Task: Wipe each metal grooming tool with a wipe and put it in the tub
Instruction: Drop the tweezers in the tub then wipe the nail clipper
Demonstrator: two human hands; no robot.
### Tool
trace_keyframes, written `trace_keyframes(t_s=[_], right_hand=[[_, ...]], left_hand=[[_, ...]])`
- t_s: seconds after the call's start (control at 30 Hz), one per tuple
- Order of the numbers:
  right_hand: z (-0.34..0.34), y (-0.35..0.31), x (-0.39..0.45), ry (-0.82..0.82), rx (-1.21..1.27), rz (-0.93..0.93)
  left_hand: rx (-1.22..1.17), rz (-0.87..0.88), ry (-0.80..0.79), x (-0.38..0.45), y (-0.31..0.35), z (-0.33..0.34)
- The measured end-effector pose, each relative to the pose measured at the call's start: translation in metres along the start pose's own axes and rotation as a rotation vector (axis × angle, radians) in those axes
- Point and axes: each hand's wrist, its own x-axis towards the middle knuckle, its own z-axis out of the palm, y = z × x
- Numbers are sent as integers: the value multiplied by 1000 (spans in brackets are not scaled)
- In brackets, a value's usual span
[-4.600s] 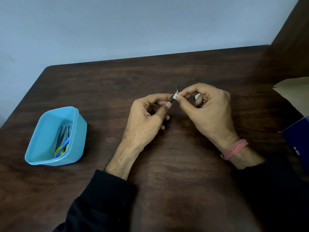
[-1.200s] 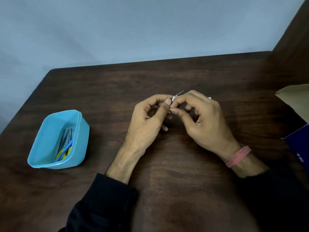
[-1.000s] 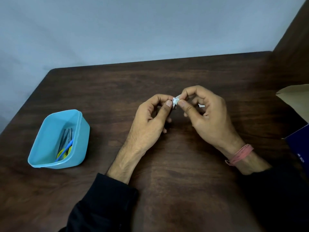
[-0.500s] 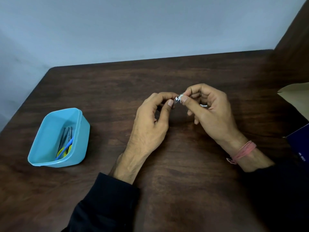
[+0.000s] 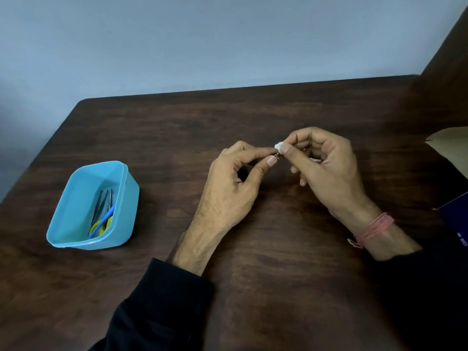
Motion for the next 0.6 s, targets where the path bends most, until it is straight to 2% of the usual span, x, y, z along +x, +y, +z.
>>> trace_keyframes(t_s=[0.07, 0.2, 0.3, 0.6], right_hand=[[1, 0, -1, -21, -20, -32], [2, 2, 0, 57, -53, -22], [2, 2, -2, 11, -53, -36], [0, 8, 1, 98, -33, 34]], left_hand=[[-39, -12, 17, 0, 1, 0], [-80, -20, 19, 0, 3, -1], [-94, -23, 19, 0, 3, -1], [-92, -34, 17, 0, 4, -2]])
